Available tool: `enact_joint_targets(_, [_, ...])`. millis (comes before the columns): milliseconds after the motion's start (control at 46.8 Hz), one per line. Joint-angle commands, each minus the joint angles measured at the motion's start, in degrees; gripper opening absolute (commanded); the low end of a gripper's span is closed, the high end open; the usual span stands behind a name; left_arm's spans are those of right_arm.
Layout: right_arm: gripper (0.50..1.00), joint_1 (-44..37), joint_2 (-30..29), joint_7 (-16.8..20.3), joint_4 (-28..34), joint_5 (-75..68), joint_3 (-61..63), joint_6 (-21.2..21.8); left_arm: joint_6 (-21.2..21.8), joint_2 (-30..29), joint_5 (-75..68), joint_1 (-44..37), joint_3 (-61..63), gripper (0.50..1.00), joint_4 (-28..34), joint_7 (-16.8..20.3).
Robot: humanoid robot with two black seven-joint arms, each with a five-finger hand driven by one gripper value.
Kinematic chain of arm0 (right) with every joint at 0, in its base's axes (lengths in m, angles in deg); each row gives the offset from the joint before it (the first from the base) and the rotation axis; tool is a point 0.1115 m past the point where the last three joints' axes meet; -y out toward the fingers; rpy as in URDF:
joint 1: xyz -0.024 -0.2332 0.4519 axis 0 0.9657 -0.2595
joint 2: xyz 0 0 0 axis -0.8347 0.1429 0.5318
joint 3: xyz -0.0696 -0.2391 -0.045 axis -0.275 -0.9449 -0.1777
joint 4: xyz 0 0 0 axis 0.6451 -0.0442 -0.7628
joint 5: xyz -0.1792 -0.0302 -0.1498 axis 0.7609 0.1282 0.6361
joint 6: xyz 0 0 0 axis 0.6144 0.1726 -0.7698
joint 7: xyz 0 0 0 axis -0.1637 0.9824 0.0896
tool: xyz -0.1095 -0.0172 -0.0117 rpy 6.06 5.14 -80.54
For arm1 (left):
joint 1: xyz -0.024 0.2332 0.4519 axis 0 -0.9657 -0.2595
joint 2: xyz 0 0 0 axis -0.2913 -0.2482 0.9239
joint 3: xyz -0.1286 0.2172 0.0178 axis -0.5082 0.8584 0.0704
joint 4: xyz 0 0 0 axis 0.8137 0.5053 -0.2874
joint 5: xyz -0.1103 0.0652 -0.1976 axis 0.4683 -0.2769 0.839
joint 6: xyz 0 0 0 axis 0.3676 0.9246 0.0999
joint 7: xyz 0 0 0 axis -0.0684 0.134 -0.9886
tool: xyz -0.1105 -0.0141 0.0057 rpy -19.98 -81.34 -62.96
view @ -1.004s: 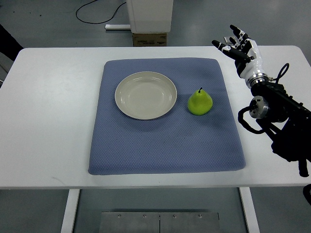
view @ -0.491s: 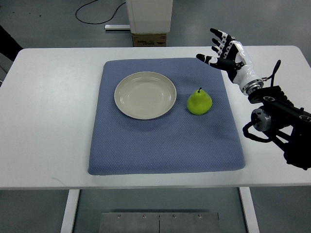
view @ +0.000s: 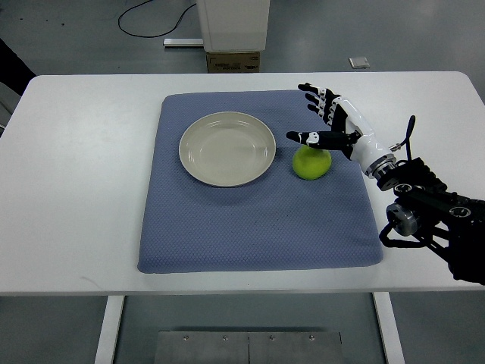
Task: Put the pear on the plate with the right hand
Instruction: 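Move the right hand down over the green pear, then close the right hand fingers around the green pear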
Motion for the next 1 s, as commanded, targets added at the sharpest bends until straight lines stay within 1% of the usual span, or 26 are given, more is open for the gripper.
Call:
enact_joint_targets(0, [1.000,0.9,-0.2,0.0,-0.7,0.1,-0.1,-0.1,0.0,0.0,0.0,0.0,0.0,1.000,0.0,0.0])
enact_joint_targets(299, [1.000,1.9,-1.3,0.0,-5.4,0.2,-0.6,0.0,0.0,0.0,0.0,0.0,0.0,1.000,0.0,0.0])
enact_joint_targets(598, [1.000,2.0,-1.5,0.0,-5.5,0.2,-4.0,-0.1,0.0,0.0,0.0,0.0,0.0,1.000,0.0,0.0])
enact_joint_targets(983, [1.000,3.5,-3.9,0.0,-5.5,-0.7,0.3,0.0,0.0,0.0,0.0,0.0,0.0,1.000,0.0,0.0])
